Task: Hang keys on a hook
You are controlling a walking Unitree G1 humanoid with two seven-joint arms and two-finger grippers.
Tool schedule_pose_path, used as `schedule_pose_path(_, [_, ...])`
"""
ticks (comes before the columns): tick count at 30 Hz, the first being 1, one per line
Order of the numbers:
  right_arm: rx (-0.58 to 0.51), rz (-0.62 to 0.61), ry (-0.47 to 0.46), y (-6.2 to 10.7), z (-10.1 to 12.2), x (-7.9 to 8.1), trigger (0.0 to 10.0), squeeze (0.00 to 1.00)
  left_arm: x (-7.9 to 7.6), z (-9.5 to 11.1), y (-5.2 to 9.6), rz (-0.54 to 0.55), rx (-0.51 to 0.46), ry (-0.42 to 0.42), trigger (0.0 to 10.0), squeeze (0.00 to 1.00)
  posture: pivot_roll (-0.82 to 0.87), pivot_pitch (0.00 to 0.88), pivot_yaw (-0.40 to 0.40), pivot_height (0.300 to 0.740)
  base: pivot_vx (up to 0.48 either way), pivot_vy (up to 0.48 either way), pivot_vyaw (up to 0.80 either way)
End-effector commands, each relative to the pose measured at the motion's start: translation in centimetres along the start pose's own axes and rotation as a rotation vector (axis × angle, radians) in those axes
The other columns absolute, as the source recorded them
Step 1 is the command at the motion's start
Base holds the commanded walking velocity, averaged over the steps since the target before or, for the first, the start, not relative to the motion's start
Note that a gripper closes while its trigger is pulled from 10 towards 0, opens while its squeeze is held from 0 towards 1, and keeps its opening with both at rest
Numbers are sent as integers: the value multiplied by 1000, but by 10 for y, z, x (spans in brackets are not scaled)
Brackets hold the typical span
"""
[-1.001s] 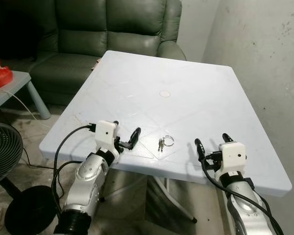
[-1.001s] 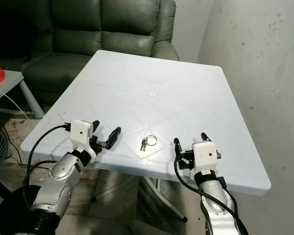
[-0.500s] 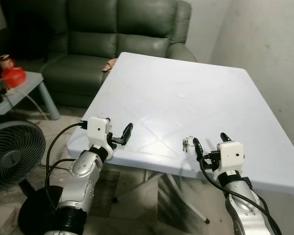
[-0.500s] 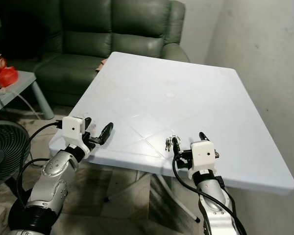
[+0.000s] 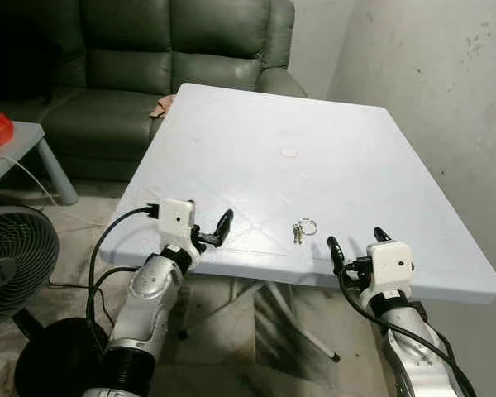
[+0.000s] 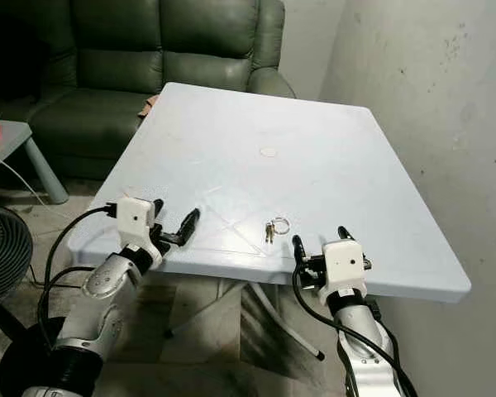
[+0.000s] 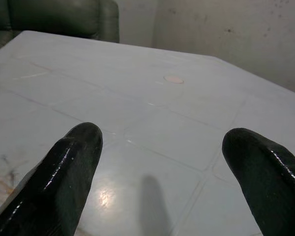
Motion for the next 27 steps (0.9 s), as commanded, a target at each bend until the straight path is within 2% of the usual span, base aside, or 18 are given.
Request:
schedule_pose_path(1, [-11, 7, 10, -2, 4, -1, 10000, 0, 3, 5, -3, 6, -15, -15, 10000, 0, -85, 4, -66, 740, 0, 0, 0])
schedule_pose_path(6, [-15, 8, 18, -3, 5, -2, 10000, 0, 2, 6, -2, -12, -26, -37, 10000, 0, -84, 0, -68, 740, 0, 0, 0])
schedule_pose_path(14, [4, 70, 40, -9, 8, -4, 10000, 0, -29, 5, 7, -162, -51, -82, 10000, 0, -70, 14, -86, 740, 0, 0, 0])
schedule_pose_path(18, [18, 118, 50, -15, 11, -4, 10000, 0, -39, 5, 12, -188, -61, -64, 10000, 0, -64, 21, -92, 740, 0, 0, 0])
schedule_pose_path(22, [28, 159, 62, -21, 13, -2, 10000, 0, -44, 6, 18, -199, -67, -62, 10000, 0, -51, 31, -102, 740, 0, 0, 0])
schedule_pose_path(27, [45, 223, 56, -35, 16, 8, 10000, 0, -44, 7, 25, -184, -66, -61, 10000, 0, -34, 50, -114, 740, 0, 0, 0])
Point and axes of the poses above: a point about 5 cm out from each wrist's last joint towards the gripper, its own y axis pointing back from the gripper into the wrist, its own z axis along the axis of the wrist's last joint, x = y × z, the point moved 1 cm from there along -y, pointing out of the wrist towards the gripper, and after that the axes turned 11 degrees about -y, right-handed, at the moved point
